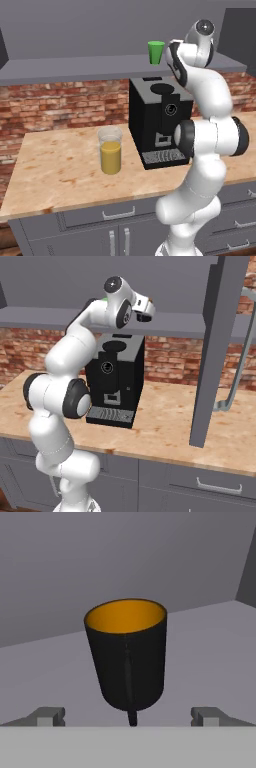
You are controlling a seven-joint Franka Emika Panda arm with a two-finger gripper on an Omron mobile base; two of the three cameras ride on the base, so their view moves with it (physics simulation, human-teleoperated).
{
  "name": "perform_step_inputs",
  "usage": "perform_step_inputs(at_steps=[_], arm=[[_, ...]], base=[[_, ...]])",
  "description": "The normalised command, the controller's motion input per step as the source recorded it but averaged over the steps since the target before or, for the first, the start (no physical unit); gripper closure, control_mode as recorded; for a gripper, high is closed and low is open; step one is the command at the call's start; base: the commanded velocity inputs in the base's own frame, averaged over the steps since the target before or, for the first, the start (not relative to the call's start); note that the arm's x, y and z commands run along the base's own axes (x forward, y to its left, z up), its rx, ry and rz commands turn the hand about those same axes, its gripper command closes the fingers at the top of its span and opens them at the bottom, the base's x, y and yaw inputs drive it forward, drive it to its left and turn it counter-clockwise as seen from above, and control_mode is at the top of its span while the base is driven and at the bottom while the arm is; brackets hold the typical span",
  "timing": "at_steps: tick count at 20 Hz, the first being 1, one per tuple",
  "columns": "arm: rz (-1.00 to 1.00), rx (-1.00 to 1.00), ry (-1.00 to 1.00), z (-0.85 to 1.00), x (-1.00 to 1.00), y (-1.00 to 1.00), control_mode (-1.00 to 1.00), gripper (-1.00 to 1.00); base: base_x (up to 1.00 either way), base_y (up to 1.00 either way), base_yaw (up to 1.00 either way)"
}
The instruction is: There is a tray on the dining counter. Grab the cup, mug, and pitcher and place them on the tray. The pitcher may be placed next to the tray if it cannot fit the tray.
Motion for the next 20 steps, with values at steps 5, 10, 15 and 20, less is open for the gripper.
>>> perform_step_inputs(at_steps=[5, 10, 15, 20], arm=[[0.0, 0.0, 0.0, 0.0, 0.16, 0.0, -1.0, -1.0], [0.0, 0.0, 0.0, -0.12, 0.03, 0.0, -1.0, -1.0], [0.0, 0.0, 0.0, -0.12, 0.07, 0.0, -1.0, -1.0], [0.0, 0.0, 0.0, -0.04, 0.14, 0.0, -1.0, -1.0]], base=[[0.0, 0.0, 0.0], [0.0, 0.0, 0.0], [0.0, 0.0, 0.0], [0.0, 0.0, 0.0]])
